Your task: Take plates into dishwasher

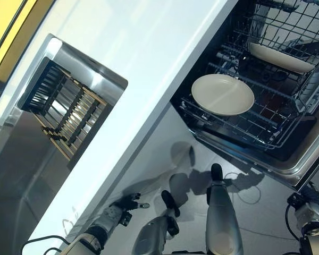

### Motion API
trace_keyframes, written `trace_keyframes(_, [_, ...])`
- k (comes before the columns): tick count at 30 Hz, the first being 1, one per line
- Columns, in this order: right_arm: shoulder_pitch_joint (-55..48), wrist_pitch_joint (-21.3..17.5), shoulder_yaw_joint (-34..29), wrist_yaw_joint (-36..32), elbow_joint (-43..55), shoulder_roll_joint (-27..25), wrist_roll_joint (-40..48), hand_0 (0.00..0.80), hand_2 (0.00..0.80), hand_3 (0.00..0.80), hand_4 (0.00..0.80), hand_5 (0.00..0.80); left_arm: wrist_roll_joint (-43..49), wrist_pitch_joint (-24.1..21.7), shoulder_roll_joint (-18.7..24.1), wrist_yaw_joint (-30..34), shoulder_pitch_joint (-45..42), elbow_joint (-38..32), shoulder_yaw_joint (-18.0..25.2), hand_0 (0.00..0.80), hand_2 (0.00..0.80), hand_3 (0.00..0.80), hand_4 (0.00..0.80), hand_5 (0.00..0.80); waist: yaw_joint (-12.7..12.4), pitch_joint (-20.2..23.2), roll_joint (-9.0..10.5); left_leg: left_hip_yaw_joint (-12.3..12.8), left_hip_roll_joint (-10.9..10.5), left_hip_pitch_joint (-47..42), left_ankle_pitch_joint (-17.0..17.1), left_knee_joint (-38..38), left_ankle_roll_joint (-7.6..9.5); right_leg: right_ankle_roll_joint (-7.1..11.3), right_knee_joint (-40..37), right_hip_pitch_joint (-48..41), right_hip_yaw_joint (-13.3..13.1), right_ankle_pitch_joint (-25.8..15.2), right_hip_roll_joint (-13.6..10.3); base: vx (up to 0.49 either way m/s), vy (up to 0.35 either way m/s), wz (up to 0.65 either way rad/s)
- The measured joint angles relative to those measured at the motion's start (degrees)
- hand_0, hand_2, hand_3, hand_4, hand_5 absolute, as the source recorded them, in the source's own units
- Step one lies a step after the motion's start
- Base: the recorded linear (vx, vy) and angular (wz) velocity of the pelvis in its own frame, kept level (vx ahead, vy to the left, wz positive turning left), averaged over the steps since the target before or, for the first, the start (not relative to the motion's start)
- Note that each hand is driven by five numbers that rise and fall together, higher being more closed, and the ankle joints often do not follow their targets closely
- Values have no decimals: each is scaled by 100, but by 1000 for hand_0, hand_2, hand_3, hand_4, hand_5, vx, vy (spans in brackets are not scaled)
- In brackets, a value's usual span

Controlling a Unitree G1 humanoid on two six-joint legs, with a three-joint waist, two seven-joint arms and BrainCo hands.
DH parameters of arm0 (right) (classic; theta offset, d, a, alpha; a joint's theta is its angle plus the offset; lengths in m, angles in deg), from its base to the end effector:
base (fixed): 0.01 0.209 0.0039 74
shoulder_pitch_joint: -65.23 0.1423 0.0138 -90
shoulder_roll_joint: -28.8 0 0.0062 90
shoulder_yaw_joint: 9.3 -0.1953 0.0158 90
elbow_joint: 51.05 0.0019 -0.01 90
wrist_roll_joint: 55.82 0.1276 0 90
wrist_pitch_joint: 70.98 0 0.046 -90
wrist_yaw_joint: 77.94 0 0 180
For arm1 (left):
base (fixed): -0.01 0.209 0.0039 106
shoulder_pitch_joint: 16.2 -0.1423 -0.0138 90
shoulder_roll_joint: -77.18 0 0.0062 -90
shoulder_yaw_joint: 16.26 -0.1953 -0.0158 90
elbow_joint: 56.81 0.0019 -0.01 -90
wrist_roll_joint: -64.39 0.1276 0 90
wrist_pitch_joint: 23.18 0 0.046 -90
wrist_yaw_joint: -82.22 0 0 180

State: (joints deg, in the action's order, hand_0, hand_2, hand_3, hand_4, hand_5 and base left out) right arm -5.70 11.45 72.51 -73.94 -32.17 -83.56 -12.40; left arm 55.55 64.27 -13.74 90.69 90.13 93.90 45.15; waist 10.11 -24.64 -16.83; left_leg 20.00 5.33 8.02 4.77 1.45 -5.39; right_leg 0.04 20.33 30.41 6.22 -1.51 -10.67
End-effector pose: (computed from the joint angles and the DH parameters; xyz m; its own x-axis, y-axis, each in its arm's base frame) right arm 0.1763 -0.3706 0.0037 0.5768 -0.6787 -0.4546 0.7588 0.6513 -0.0096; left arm 0.1862 0.1858 -0.0765 0.6236 -0.1928 -0.7576 0.4632 0.8718 0.1595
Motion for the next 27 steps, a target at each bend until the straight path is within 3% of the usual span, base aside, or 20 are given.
trace_keyframes(6, [142, -247, 325, -330, 147, -37, -212, 0, 0, 0, 0, 0, -115, -46, 14, 42, 85, -48, -1, 0, 0, 0, 0, 0, 11, 2, -2, -4, 1, 12, -4, 61, -4, -2, -6, 143, 91, -3, 5, -28, 25, -19])
trace_keyframes(16, [256, -257, 697, -720, 495, -90, -574, 0, 0, 0, 0, 0, -139, -49, -5, 59, 183, -22, 23, 0, 0, 0, 0, 0, 33, 1, -1, 11, 92, -93, -3, 213, -4, 20, -208, 68, 362, -33, 74, 12, 23, -16])
trace_keyframes(27, [318, 423, 404, -204, 450, -63, -248, 0, 0, 0, 0, 0, -81, -48, -84, 122, 256, -33, -1, 0, 0, 0, 0, 0, 25, -1, 2, 8, 220, -346, -9, 300, -11, 131, -620, -422, 385, -111, 236, 29, -3, 4])
